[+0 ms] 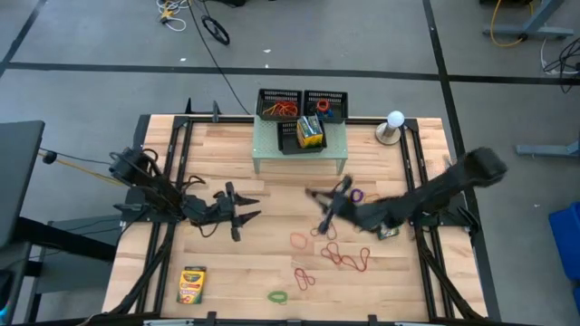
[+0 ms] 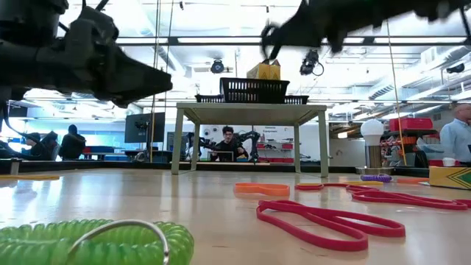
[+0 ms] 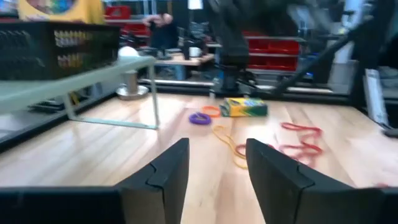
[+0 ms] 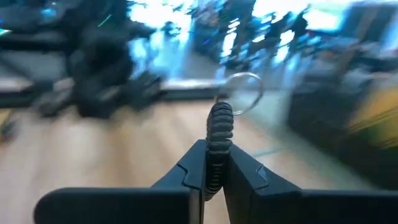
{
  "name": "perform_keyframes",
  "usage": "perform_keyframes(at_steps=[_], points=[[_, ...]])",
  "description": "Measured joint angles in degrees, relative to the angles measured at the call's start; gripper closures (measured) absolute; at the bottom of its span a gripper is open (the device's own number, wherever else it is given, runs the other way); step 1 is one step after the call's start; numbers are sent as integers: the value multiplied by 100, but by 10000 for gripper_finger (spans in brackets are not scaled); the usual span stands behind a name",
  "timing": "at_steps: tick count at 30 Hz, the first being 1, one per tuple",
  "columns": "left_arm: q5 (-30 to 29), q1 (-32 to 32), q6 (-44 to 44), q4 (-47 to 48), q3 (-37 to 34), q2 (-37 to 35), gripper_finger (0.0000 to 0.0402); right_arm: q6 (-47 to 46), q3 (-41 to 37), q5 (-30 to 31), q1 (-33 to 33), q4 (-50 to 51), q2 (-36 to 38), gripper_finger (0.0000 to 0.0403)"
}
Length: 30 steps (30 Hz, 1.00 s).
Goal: Pick & Place Office Desk Supplies
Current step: Put the black spiral keychain the top right black bin
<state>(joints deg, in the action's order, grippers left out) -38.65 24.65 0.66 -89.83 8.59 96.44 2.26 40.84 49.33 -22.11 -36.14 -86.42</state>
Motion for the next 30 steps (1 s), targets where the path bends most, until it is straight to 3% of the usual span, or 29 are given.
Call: perform_keyframes(at_steps=[4,7,10,17,21,24,30], points=[[160,-81,-25,18,13,72,248,742,13,351,357,447,1266,366],[170,-165,59,15,138,141,257,878,233,344,1056,1189,1937,366],[326,-263,83,73,241,149,261,621,662,-227,2123,2206,2127,366],[758,-365,68,326,361,172,262,-269,1875,-2891,4868,3993,1533,366],[777,-376,74,322,366,173,262,-620,2256,-4056,5666,4392,942,366],[778,-374,70,335,366,173,262,-653,2429,-4477,5848,4630,522,366],[771,-374,29,357,366,173,262,-703,2564,-4484,5874,4795,189,343]])
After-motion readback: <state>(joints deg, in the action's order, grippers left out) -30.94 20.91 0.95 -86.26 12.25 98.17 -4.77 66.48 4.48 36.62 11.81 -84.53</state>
